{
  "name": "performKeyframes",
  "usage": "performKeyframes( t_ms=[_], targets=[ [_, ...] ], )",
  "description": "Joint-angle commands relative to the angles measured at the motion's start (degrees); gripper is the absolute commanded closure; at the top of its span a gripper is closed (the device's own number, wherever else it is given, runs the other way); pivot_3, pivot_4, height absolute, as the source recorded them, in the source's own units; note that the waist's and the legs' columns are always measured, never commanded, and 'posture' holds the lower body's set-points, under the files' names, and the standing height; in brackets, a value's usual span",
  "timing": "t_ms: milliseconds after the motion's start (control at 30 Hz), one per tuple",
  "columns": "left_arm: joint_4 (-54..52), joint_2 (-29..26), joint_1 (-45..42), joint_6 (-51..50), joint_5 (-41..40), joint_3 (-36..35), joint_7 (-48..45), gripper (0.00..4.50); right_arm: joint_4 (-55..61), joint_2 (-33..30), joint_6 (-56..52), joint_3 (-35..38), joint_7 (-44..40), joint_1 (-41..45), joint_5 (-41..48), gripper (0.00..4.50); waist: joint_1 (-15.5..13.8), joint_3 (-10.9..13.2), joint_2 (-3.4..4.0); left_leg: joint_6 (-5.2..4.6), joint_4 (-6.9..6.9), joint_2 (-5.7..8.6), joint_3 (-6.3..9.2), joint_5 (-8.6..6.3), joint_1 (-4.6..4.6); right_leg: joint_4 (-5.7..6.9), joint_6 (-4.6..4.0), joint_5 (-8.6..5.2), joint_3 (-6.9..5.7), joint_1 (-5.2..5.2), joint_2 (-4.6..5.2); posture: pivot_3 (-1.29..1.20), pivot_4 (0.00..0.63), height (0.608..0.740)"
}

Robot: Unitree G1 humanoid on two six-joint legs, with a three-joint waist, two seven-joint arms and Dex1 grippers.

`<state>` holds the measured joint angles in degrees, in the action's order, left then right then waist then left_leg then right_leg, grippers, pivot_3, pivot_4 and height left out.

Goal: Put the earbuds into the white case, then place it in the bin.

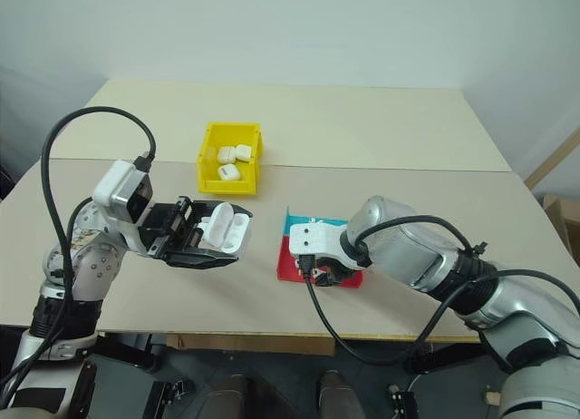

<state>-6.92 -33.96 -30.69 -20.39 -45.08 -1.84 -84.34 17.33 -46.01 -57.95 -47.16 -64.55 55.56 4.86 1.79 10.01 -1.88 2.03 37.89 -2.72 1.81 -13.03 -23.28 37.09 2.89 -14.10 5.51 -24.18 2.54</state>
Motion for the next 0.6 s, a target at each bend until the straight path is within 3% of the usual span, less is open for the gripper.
performKeyframes(
  t_ms=[33,600],
  targets=[
    [-2.53,-0.12,0.51,-0.47,-1.28,-1.31,0.61,1.7,-0.11,0.3,0.14,-0.22,-0.53,1.35,-2.28,2.33,0.14,0.0,0.0,0.0,0.0,0.0,0.0,0.0,0.0,0.0,0.0,0.0,0.0,0.0,0.0,0.0,0.15,0.74],
    [-3.33,-1.16,2.19,-0.12,-0.99,-2.19,1.06,1.7,-3.88,3.35,2.82,0.65,-2.02,0.63,-5.2,2.33,0.66,-0.01,0.01,0.0,0.0,-0.01,0.03,0.0,0.03,0.04,-0.01,0.01,-0.01,0.02,-0.02,0.0,0.15,0.74]
  ],
)
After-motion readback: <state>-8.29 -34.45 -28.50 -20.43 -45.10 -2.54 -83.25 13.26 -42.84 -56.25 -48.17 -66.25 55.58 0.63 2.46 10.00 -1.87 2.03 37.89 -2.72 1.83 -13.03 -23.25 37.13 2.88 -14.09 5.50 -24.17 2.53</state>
